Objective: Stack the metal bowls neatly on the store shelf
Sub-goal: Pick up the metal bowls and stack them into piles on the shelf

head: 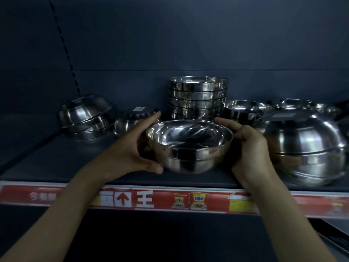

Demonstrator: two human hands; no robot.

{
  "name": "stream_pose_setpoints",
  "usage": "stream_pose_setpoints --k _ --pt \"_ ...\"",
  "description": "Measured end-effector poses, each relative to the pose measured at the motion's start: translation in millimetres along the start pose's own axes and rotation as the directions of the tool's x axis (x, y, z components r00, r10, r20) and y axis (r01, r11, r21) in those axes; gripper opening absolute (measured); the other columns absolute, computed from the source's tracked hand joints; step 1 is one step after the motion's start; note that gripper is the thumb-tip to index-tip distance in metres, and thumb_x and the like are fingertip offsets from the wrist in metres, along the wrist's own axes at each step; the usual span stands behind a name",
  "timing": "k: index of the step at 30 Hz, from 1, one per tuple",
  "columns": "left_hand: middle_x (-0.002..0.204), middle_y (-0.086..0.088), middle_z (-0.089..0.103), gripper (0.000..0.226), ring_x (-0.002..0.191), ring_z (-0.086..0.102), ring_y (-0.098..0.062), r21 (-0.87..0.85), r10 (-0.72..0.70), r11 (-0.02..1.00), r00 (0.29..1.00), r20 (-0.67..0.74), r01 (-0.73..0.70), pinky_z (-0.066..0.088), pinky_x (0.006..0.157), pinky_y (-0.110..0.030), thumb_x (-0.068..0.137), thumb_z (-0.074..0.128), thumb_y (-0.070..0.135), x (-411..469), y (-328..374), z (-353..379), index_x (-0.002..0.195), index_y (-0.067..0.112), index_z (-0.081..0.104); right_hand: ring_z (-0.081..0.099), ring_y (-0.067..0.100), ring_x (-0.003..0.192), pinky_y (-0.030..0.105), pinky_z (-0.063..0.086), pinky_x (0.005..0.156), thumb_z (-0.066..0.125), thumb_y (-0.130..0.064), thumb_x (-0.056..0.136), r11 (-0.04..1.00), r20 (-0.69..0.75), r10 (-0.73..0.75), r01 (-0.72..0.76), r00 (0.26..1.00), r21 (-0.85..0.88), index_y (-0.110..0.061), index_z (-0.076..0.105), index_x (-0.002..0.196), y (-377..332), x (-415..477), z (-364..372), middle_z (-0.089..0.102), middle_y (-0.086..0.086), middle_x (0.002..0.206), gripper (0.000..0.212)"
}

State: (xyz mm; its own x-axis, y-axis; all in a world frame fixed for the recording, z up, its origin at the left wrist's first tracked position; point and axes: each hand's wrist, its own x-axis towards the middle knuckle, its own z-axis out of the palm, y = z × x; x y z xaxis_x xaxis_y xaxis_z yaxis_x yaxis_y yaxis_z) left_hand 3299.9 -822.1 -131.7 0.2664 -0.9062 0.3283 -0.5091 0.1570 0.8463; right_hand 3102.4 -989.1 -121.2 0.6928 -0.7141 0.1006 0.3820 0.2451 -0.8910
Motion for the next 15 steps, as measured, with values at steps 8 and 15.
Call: stream_pose_setpoints --k 8,15 --pt "0.146 0.016 0.051 0.132 0.133 0.05 -0.005 -0.17 0.034 0.985 0.999 -0.024 -0.038 0.046 0.097 -0.018 0.04 0.096 0.05 -2.9 0.1 -0.7 0.15 0.028 0.028 0.069 0.024 0.096 0.036 0.054 0.075 0.027 -0.004 0.08 0.991 0.047 -0.114 0.117 0.992 -0.06 -0.012 0.069 0.113 2.6 -1.1 -4.0 0.076 0.005 0.099 0.054" --pt "0.147 0.002 0.053 0.133 0.134 0.051 -0.017 -0.255 0.045 0.964 0.993 -0.106 -0.071 0.047 0.096 -0.024 0.039 0.098 0.046 -1.0 3.4 -4.4 0.152 0.02 0.031 0.057 0.041 0.118 0.053 0.039 0.105 0.045 -0.014 0.072 0.958 0.11 -0.285 0.288 0.952 -0.011 -0.012 0.058 0.132 1.1 -4.5 -3.2 0.065 0.01 0.121 0.061"
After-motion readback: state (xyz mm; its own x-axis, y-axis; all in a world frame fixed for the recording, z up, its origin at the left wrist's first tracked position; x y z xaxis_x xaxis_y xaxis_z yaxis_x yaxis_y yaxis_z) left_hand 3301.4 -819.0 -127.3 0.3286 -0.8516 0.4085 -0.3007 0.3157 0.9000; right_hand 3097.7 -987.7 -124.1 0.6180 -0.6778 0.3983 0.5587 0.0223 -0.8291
